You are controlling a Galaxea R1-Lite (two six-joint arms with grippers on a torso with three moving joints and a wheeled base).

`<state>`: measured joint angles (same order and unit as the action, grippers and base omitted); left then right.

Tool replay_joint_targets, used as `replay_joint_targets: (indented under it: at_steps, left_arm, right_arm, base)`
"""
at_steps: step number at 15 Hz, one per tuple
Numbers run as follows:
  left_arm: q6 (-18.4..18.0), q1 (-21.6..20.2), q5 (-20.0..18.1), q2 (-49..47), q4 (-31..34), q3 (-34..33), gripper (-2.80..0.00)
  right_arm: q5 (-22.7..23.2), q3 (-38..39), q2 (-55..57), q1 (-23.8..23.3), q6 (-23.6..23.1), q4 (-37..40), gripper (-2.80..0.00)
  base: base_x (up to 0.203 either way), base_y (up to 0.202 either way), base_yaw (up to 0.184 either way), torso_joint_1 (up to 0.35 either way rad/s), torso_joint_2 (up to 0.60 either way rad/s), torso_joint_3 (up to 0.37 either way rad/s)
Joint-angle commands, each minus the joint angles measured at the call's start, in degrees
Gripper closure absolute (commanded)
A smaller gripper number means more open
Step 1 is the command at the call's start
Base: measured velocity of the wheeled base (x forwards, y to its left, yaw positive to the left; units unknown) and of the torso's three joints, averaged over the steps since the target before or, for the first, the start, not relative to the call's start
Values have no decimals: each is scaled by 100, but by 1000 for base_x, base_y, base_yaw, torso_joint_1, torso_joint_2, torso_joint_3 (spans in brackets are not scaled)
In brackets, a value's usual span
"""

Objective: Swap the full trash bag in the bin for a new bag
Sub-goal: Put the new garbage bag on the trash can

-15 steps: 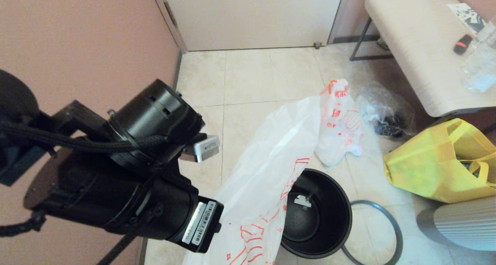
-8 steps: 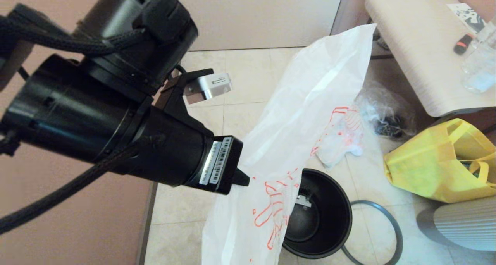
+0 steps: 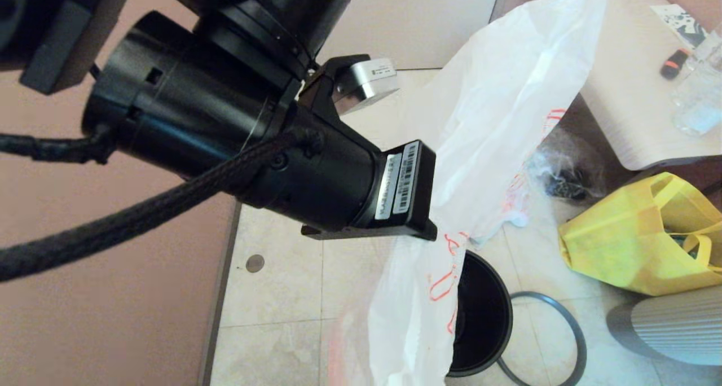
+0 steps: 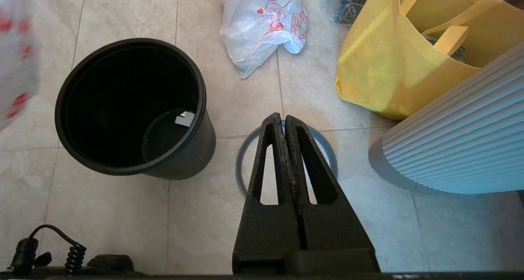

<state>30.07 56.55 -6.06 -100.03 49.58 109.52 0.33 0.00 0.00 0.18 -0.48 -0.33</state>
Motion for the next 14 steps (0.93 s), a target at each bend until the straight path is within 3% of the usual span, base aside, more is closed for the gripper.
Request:
replay_joint_targets:
  at_steps: [1, 4, 8, 11, 14]
  left_arm:
    - [57, 11, -9, -180, -276, 155, 0]
    - [371, 15, -23, -166, -902, 157, 0]
    - [535, -54, -132, -276, -1725, 157, 0]
    - [526, -83, -171, -350, -2040, 158, 0]
    - [544, -151, -185, -359, -2177, 166, 0]
  right_arm:
    - [2, 4, 69, 0, -161, 27, 0]
    - [76, -455, 658, 6, -60, 107, 0]
    - [676, -1377, 2576, 19, 260, -12, 0]
    - [1206, -1836, 4096, 47, 331, -661, 0]
    - [1457, -1931, 5450, 466, 123, -1520, 0]
  base:
    - [0, 0, 0, 0, 0, 0]
    - [0, 0, 0, 0, 0, 0]
    - [0, 0, 0, 0, 0, 0]
    - [0, 0, 0, 0, 0, 0]
    - [0, 0, 0, 0, 0, 0]
